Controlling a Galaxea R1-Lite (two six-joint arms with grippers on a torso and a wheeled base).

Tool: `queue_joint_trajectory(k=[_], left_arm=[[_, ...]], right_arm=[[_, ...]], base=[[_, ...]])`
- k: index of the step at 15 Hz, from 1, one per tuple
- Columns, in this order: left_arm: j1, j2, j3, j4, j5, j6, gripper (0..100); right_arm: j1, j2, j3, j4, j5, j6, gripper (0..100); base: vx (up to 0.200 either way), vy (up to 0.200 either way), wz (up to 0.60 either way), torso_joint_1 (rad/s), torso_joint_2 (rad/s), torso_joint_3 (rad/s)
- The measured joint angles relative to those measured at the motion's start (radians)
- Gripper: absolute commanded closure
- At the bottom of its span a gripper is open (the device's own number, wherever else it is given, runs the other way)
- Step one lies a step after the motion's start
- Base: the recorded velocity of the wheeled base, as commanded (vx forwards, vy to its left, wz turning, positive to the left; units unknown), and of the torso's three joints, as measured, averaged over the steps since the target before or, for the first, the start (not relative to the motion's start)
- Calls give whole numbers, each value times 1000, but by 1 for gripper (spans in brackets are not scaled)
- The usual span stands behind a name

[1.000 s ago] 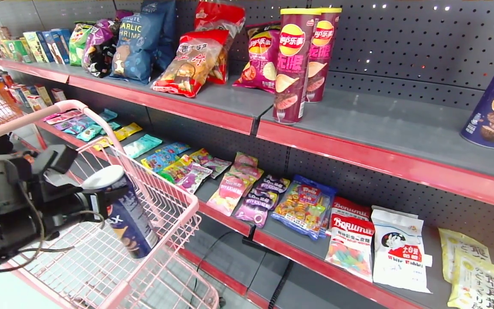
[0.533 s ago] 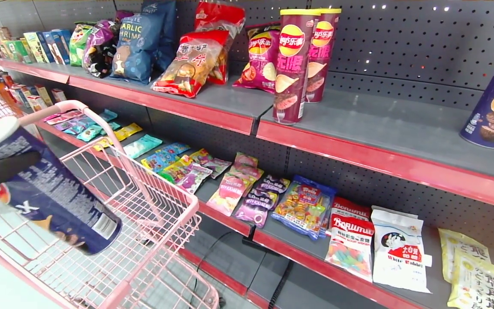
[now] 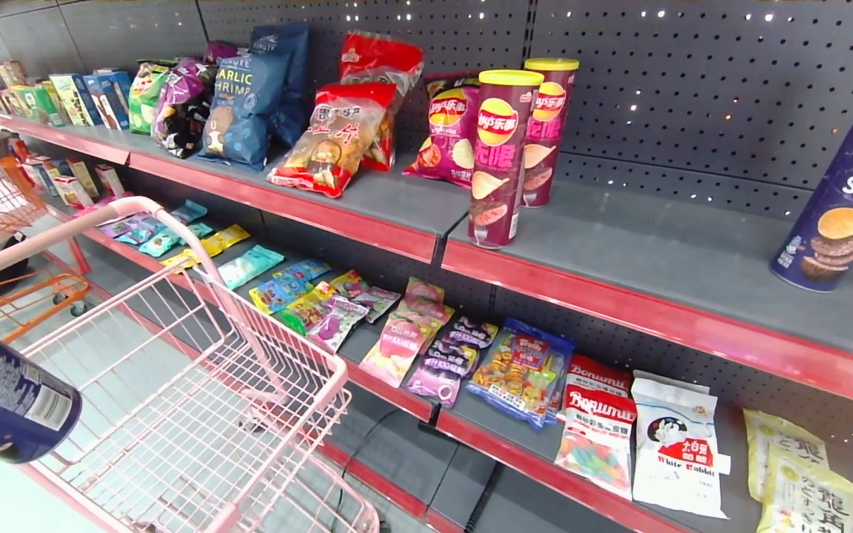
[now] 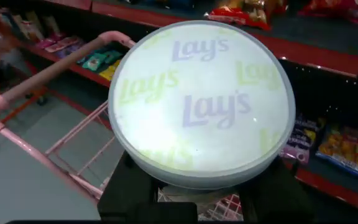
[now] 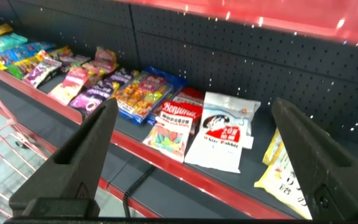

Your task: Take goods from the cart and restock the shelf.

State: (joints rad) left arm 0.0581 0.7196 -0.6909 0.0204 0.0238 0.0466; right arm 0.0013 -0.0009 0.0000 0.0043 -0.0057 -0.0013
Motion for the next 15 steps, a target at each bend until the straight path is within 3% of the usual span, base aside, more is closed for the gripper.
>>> queue_joint_trajectory(k=[4, 7, 10, 11, 15], left_arm=[[-3, -43, 31, 0, -27, -2, 100], [-4, -74, 52, -1, -43, 18, 100], [-5, -87, 55, 1, -43, 25, 100], [-5, -93, 55, 2, -43, 46, 100], [-5, -123, 83, 4, -72, 69, 100]], right_arm=[[0, 0, 0, 0, 0, -1, 0], [0, 0, 0, 0, 0, -1, 0], [-1, 0, 0, 0, -2, -1, 0], [0, 0, 0, 0, -1, -1, 0], [0, 0, 0, -1, -1, 0, 0]], base=[[0, 0, 0, 227, -582, -356], [0, 0, 0, 227, -551, -325], [0, 0, -600, 176, -414, -241], [0, 0, -600, 115, -325, -168], [0, 0, -600, 25, -35, -24]])
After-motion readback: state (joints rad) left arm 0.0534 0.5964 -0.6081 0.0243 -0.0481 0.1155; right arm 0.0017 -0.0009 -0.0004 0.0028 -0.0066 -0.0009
